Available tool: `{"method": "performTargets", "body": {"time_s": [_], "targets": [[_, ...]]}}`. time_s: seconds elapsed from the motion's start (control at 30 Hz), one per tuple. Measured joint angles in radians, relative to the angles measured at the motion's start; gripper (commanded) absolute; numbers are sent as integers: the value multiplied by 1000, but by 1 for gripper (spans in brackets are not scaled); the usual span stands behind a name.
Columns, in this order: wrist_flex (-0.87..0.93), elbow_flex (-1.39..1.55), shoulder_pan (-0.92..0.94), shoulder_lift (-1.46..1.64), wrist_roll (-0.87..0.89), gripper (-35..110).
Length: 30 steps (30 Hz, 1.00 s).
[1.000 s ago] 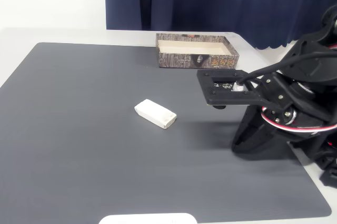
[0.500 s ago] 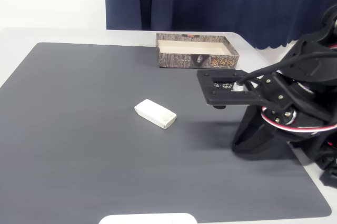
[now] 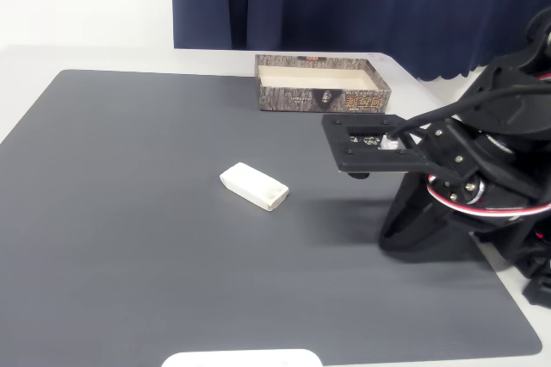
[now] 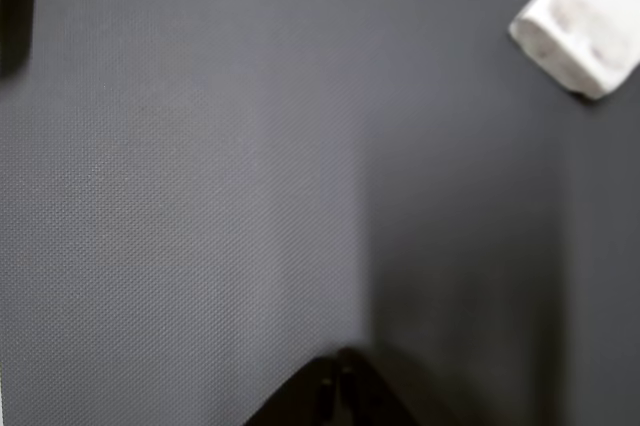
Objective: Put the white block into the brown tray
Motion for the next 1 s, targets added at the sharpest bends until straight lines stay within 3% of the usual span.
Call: {"method": "performTargets", "body": {"time_s": [0.6,1.0], "targets": [[-3,-40,-3,-61,12,0],[-298,-370,37,-583,-21,0]]}}
